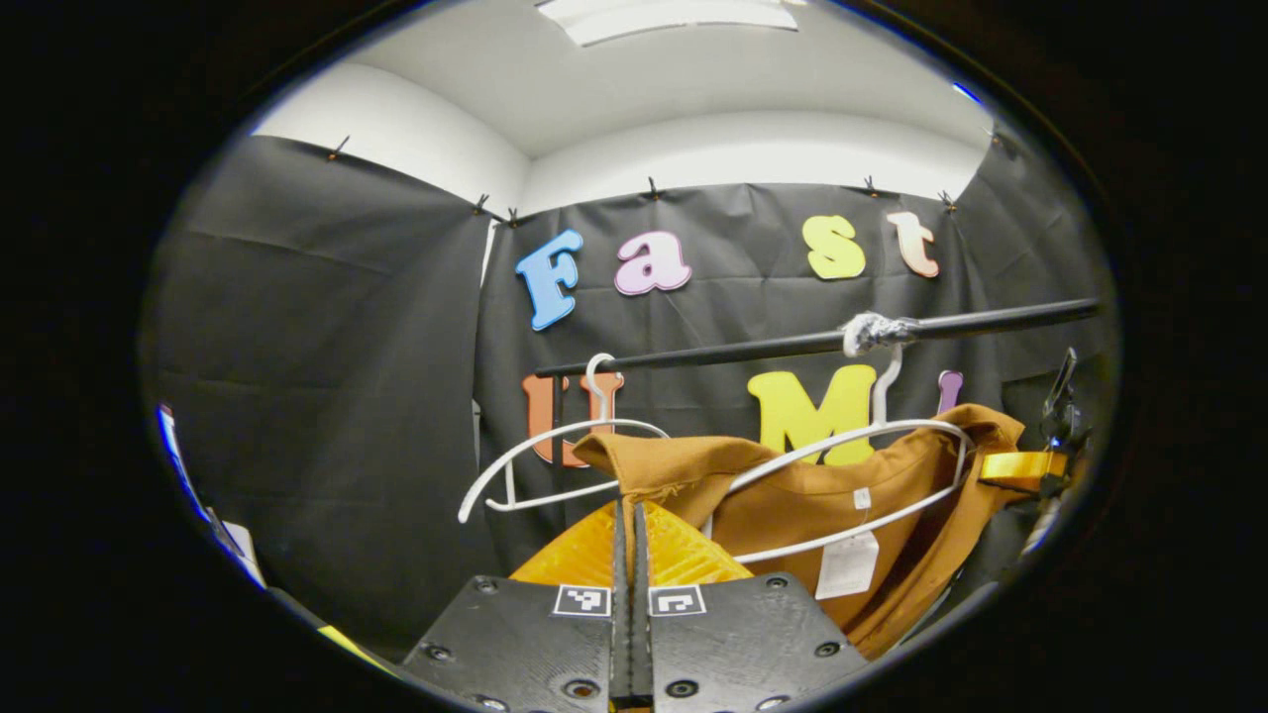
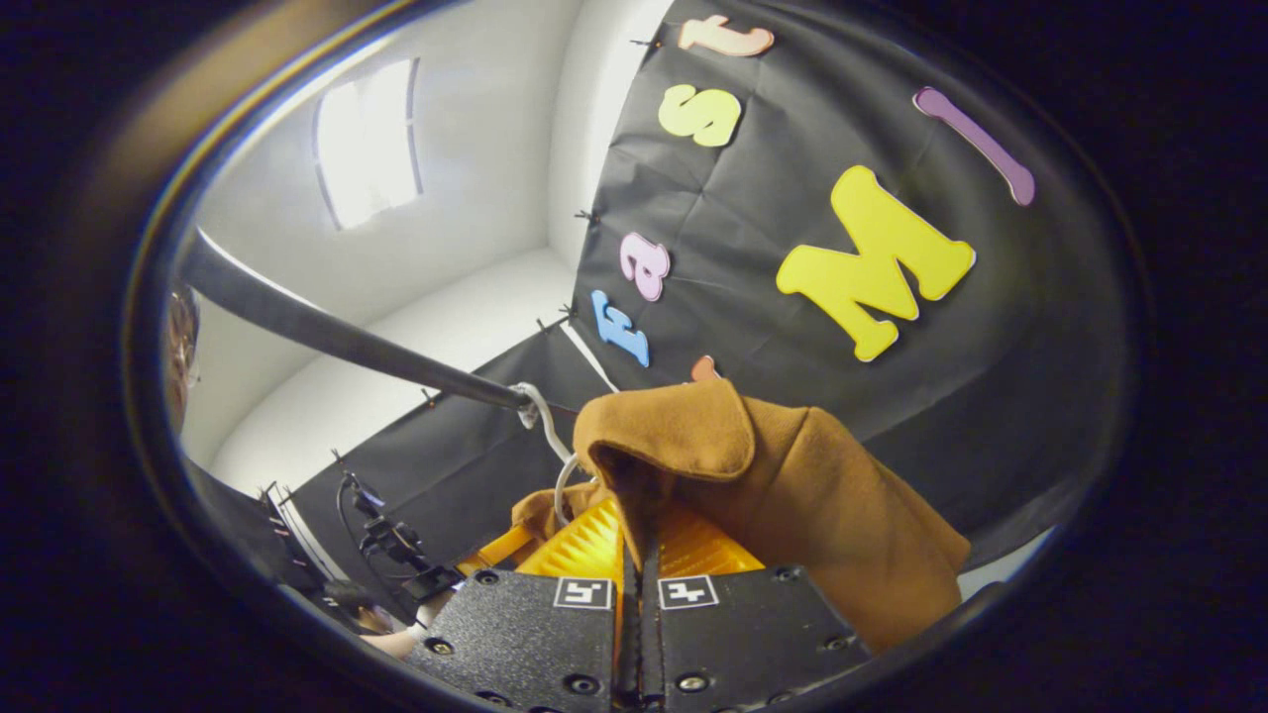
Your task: Grasp the clothes on the hanger with both hands and then place them into the laundry hamper below.
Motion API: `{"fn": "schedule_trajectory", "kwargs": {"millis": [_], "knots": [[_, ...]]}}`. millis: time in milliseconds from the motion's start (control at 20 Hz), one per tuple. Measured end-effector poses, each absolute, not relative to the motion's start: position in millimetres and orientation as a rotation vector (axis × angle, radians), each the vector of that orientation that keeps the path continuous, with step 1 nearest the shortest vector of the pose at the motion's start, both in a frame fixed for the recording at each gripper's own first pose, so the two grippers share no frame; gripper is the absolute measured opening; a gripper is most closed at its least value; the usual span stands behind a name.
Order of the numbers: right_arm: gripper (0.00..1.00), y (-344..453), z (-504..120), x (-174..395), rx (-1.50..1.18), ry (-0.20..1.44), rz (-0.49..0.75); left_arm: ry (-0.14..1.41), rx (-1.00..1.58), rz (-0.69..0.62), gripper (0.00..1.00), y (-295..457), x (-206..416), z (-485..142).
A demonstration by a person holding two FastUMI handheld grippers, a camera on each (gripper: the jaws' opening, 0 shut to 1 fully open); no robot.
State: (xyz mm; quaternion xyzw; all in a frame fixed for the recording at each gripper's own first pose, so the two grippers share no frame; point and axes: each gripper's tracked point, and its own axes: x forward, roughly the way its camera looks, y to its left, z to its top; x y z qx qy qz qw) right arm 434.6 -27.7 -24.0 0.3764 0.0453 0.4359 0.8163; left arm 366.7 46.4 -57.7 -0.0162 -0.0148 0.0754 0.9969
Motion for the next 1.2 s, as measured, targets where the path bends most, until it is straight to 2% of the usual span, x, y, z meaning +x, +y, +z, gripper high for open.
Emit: {"fn": "schedule_trajectory", "kwargs": {"millis": [100, 200, 250, 550, 750, 850, 1050, 1200], "knots": [[0.04, -36, -18, 439, 0.840, 0.074, 0.927, -0.028, -0.026, 0.159, 0.04, 51, 369, -58], [0.03, -43, -11, 441, 0.866, 0.054, 0.929, -0.023, -0.025, 0.160, 0.00, 53, 371, -61], [0.04, -45, -9, 443, 0.868, 0.046, 0.919, -0.019, -0.022, 0.164, 0.04, 54, 373, -63], [0.04, -81, -6, 475, 0.878, -0.035, 0.742, 0.009, -0.025, 0.180, 0.00, 59, 380, -78], [0.04, -89, -11, 486, 0.793, -0.041, 0.646, 0.048, -0.020, 0.187, 0.04, 72, 387, -92], [0.03, -92, -5, 483, 0.810, -0.051, 0.649, 0.061, -0.022, 0.185, 0.00, 72, 388, -97], [0.04, -87, 14, 477, 0.871, -0.066, 0.751, 0.041, -0.013, 0.179, 0.01, 70, 392, -88], [0.04, -95, 20, 492, 0.849, -0.101, 0.697, 0.038, -0.028, 0.180, 0.04, 68, 398, -86]]}}
